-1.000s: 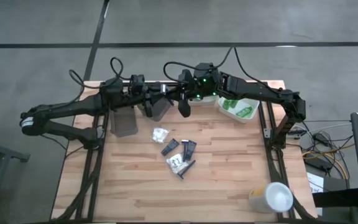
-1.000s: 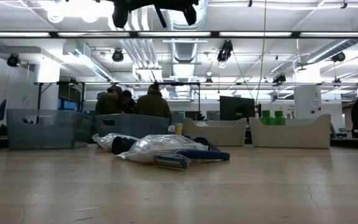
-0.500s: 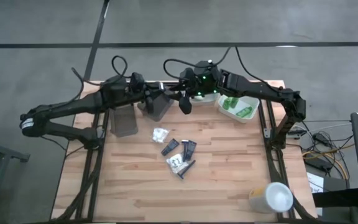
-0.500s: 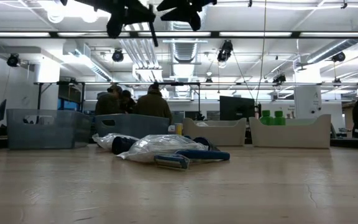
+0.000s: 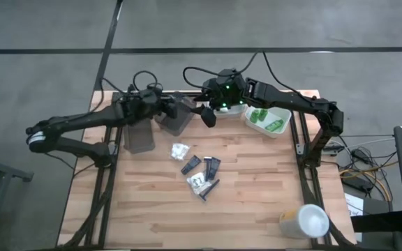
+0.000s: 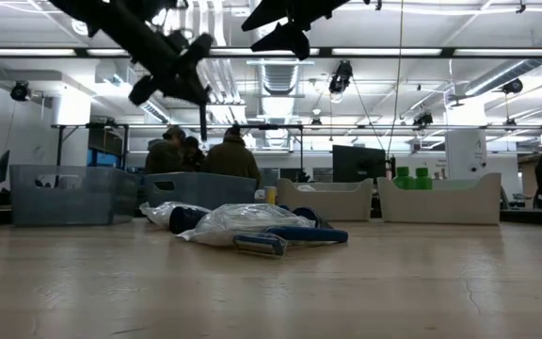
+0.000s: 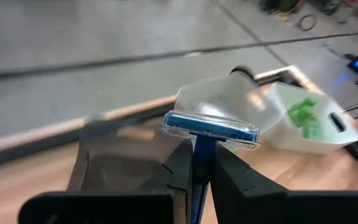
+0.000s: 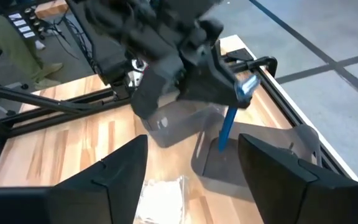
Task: Pick & Place Travel size toiletries
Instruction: Put the right razor into the right black bin
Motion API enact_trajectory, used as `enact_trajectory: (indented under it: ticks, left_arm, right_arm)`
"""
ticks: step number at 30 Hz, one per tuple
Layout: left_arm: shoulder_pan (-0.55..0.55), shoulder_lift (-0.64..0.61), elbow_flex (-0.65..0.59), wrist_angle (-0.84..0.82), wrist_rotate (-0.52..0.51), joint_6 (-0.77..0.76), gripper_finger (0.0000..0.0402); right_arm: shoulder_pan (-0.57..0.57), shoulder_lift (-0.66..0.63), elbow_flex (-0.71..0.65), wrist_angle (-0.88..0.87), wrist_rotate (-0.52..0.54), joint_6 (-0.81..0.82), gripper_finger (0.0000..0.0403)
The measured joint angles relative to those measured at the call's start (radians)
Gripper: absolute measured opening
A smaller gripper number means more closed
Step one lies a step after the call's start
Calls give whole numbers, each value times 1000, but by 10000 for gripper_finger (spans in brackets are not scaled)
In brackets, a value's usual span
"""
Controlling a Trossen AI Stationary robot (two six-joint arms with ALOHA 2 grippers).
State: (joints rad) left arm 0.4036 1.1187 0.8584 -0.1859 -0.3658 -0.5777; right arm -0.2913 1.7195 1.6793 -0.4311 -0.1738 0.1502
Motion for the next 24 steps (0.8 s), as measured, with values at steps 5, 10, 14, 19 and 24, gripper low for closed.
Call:
enact_trajectory:
  ticks: [5,10,14,19,24]
  left_arm:
    - [12,40,-86,28,-1,-45,36]
    - [20,93,-129,47,0,6,37]
    - [28,158,-131,78,-1,90,37]
    - [37,246,-85,67,1,170,38]
    - [55,332,-4,-46,3,219,38]
  right_arm:
    - [0,0,-2,1,0,-4,255]
    - [0,0,-3,0,0,-23,258]
    - [0,0,-4,0,0,-30,247]
    - [0,0,-5,-6,0,-31,229]
    - [0,0,-9,-20,0,-29,216]
